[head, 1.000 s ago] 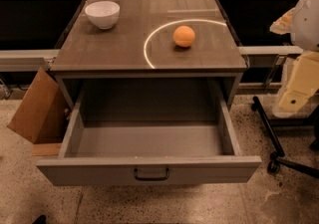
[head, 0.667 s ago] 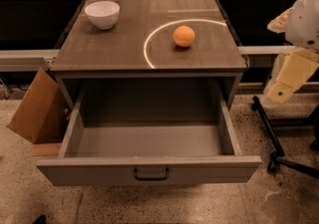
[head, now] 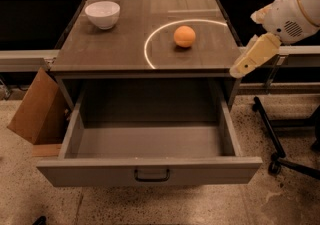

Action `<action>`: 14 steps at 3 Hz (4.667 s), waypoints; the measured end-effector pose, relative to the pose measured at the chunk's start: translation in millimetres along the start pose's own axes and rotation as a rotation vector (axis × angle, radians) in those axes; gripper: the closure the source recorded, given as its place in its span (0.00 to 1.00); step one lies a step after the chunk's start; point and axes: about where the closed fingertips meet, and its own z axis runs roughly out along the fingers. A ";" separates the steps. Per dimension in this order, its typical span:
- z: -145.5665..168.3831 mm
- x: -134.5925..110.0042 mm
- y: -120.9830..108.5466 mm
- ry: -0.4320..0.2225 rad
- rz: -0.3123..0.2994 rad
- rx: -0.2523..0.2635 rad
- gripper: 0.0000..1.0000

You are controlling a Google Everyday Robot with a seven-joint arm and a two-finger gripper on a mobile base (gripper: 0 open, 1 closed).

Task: Place orange into top drawer

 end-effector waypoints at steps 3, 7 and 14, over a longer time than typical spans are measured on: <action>35.2 -19.0 -33.2 -0.085 0.018 0.002 0.00; 132.0 -57.0 -104.6 -0.282 0.088 -0.061 0.00; 210.2 -87.7 -104.6 -0.236 0.075 -0.118 0.55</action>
Offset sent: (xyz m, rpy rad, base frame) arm 0.0392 0.0101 -0.0051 0.0675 -0.0354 -0.0114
